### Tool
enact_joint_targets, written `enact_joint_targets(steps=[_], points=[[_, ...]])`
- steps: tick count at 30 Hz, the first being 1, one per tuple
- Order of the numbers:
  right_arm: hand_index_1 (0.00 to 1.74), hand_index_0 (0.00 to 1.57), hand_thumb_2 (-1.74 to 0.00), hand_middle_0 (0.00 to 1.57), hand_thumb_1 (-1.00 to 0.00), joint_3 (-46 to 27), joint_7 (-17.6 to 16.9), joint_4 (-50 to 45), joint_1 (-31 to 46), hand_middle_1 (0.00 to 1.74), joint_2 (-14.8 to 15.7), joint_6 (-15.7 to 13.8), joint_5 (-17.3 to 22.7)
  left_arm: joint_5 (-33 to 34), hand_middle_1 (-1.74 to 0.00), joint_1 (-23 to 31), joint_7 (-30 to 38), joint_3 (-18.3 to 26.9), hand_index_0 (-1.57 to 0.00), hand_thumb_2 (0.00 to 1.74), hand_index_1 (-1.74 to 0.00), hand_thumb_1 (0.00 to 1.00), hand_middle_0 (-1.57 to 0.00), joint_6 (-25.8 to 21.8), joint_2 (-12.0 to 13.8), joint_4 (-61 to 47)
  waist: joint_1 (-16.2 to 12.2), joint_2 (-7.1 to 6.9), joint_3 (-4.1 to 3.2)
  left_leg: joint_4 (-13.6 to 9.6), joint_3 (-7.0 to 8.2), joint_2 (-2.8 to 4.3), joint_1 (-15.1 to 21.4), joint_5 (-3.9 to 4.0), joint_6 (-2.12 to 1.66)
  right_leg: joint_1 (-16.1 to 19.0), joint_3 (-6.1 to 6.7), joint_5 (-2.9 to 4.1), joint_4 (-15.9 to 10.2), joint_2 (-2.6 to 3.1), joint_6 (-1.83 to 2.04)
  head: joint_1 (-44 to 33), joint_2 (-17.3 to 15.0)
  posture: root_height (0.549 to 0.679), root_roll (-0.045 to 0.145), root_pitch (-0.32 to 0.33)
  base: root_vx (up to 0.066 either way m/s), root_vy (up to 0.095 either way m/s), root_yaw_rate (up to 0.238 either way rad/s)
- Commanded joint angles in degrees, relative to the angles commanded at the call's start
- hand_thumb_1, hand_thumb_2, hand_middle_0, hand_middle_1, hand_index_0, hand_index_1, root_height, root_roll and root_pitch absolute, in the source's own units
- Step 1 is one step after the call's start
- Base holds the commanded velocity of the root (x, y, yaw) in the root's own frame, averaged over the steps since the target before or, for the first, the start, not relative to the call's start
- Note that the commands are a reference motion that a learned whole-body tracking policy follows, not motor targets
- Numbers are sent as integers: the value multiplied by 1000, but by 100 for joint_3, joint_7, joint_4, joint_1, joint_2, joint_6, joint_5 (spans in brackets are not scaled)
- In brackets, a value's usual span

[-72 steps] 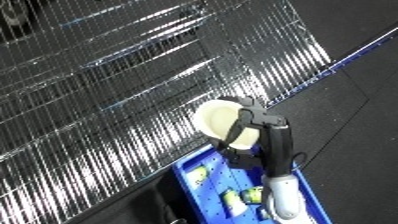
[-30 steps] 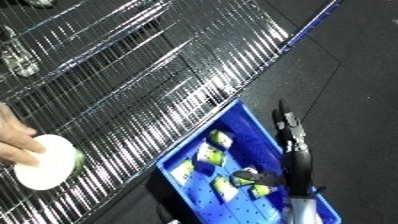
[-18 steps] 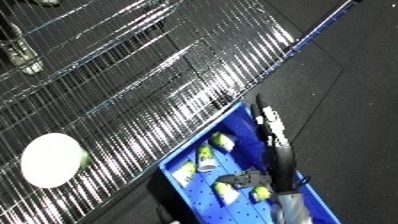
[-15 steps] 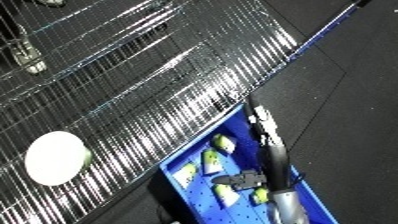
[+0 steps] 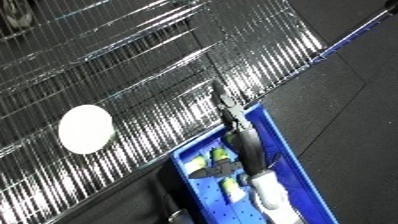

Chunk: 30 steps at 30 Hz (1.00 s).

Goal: Pick up the object and place it into the box

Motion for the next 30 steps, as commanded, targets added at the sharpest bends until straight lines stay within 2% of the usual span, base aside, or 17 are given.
enact_joint_targets(steps=[9,15,20,30], points=[[0,0,0,0,0,155,216,98,-115,0,125,141,-81,-9,-1740,154,60,125,-1570,1740,-1740,1000,-1570,39,35,-19,221,-33,-66,265,-98,-84,-55,-110,21,72,-101,-76,185,-77,-5,-516,-249,638,85,0,64,-1,130],[0,0,0,0,0,193,305,196,-98,0,174,172,-119,-15,-1740,318,-3,207,-1570,1740,-1740,1000,-1570,69,82,-43,350,-24,-97,342,-128,-139,-62,-147,20,109,-160,-106,271,-150,12,-815,-321,636,84,-13,62,11,140],[0,0,0,0,0,223,321,262,-120,0,197,152,-133,-5,-1740,424,-92,229,-1570,1740,-1740,1000,-1570,159,118,-118,443,-9,-89,417,-146,-173,-83,-169,35,75,-204,-115,378,-206,21,-839,-256,634,82,-22,50,7,126],[0,0,0,0,0,289,287,440,-428,0,216,189,-69,5,-1740,474,-133,146,-1570,1740,-1740,1000,-1570,346,177,-227,565,31,-42,657,-160,-229,-183,-219,82,-98,-241,-148,701,-244,17,-752,-314,625,76,-38,49,17,89]])
